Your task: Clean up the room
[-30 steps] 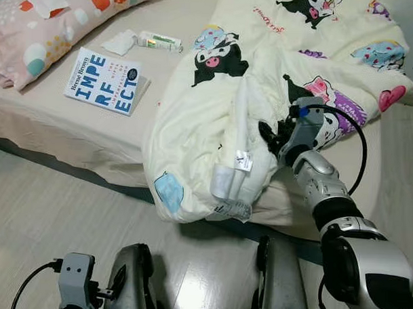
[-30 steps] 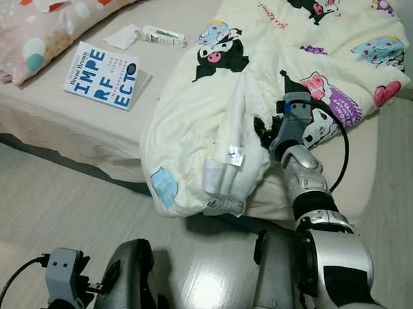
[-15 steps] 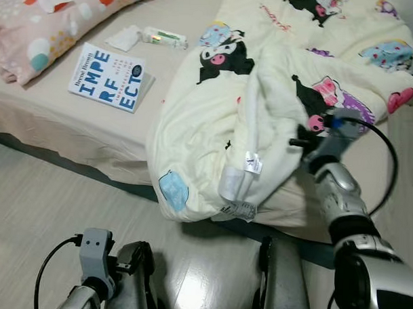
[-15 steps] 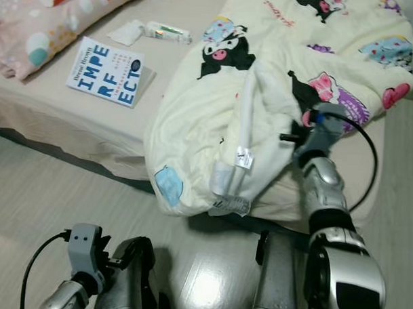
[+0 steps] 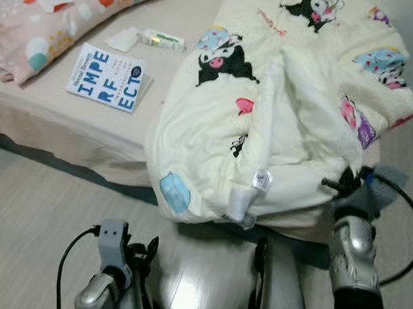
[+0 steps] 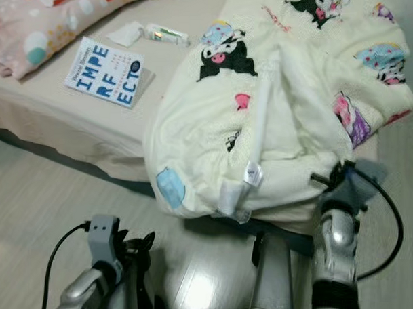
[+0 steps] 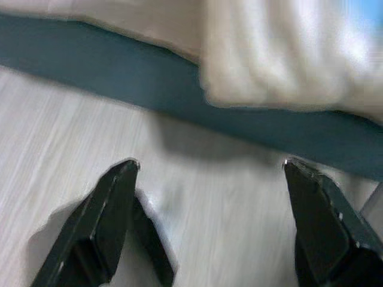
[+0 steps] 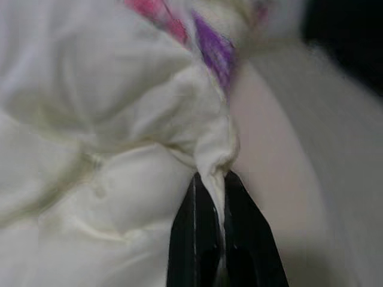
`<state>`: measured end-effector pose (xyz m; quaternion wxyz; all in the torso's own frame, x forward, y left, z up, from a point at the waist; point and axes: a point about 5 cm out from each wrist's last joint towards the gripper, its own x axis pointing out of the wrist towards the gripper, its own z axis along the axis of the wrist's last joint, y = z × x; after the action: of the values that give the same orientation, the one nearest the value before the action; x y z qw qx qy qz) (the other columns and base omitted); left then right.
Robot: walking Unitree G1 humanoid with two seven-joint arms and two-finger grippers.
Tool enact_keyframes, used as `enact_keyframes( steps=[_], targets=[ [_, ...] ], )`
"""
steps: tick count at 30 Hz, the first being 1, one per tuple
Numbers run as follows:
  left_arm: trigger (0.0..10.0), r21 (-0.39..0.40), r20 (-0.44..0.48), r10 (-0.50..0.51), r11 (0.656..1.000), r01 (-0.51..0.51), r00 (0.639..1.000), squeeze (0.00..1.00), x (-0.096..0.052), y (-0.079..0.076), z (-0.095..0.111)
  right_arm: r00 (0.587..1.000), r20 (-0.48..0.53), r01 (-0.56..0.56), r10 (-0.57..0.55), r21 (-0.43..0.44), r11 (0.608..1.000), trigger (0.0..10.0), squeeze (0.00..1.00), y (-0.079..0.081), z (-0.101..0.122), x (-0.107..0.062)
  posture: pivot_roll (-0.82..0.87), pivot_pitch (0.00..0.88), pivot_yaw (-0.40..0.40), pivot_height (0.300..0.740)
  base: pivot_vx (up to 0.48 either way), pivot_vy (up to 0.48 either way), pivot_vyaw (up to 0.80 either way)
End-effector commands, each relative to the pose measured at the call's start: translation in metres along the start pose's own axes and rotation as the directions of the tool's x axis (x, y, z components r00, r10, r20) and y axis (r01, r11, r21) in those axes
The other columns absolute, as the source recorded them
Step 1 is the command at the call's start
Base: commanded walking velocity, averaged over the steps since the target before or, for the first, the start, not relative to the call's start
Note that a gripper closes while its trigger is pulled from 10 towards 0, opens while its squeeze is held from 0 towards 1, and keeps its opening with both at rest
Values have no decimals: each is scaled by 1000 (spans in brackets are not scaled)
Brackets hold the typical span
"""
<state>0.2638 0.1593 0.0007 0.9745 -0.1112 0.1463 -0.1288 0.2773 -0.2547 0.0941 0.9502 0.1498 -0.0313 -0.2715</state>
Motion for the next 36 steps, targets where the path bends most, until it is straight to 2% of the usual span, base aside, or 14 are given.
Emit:
enact_keyframes(
  steps=[1, 5, 11, 12, 14, 15, 19, 20, 25, 28, 30, 33, 35, 36],
  targets=[
    [10000, -27, -35, 14, 1000, -15, 999, 0, -4, -1, -11, 989, -93, 123, -118, 47, 991, 0, 0, -21, -18, -17, -110, 268, 40, 497, 0, 0, 0],
    [10000, -32, -42, 3, 999, -4, 999, 0, 1, -5, -12, 950, -254, 213, -183, 96, 972, 0, 0, -28, -53, -51, -116, 263, 40, 497, 0, 0, 0],
    [10000, -31, -59, -3, 1000, 1, 998, 0, 3, -7, -15, 916, -350, 248, -198, 103, 963, 0, 0, -25, -62, -56, -114, 234, 30, 497, 0, 0, 0],
    [10000, -30, -67, 1, 1000, -4, 998, 0, 2, -6, -16, 908, -372, 242, -192, 94, 966, 8392, 0, -22, -61, -52, -110, 227, 25, 497, 0, 0, 0],
    [10000, -30, -71, 5, 1000, -7, 997, 0, 2, -6, -18, 904, -384, 238, -188, 86, 968, 8392, 0, -20, -60, -49, -108, 224, 23, 497, 0, 0, 0],
    [10000, -29, -75, 10, 1000, -12, 997, 0, 1, -5, -18, 900, -397, 230, -179, 84, 970, 10000, 0, -17, -59, -47, -106, 222, 22, 497, 0, 0, 0],
    [10000, -30, -77, 16, 999, -18, 997, 0, 1, -4, -19, 897, -415, 209, -156, 85, 974, 10000, 0, -11, -59, -47, -101, 214, 18, 497, 0, 0, 0],
    [10000, -31, -79, 20, 999, -23, 997, 0, 0, -3, -20, 894, -434, 172, -116, 93, 981, 10000, 1000, -3, -59, -48, -99, 208, 16, 497, 0, 0, 0],
    [10000, -32, -82, 25, 999, -28, 996, 0, 1, -3, -20, 876, -481, 45, 19, 121, 992, 10000, 1000, 21, -56, -51, -97, 201, 15, 497, 0, 0, 0],
    [10000, -32, -82, 25, 999, -28, 996, 0, 1, -3, -20, 876, -481, 45, 19, 121, 992, 10000, 1000, 21, -56, -51, -97, 201, 15, 497, 0, 0, 0],
    [10000, -33, -81, 24, 999, -27, 996, 0, 3, -4, -20, 796, -573, -138, 194, 139, 980, 10000, 1000, 48, -53, -61, -100, 199, 15, 497, 0, 0, 0],
    [10000, -34, -81, 23, 999, -26, 996, 0, 3, -4, -20, 760, -602, -200, 245, 143, 969, 10000, 1000, 54, -53, -66, -100, 199, 15, 497, 0, 0, 0],
    [10000, -35, -83, 21, 999, -24, 996, 0, 6, -6, -18, 527, -671, -569, 522, 179, 803, 10000, 1000, 78, -47, -89, -113, 185, 15, 497, 0, 0, 0],
    [10000, -35, -83, 21, 999, -24, 996, 0, 6, -6, -18, 527, -671, -569, 522, 179, 803, 10000, 1000, 78, -47, -89, -113, 185, 15, 497, 0, 0, 0]
  ],
)
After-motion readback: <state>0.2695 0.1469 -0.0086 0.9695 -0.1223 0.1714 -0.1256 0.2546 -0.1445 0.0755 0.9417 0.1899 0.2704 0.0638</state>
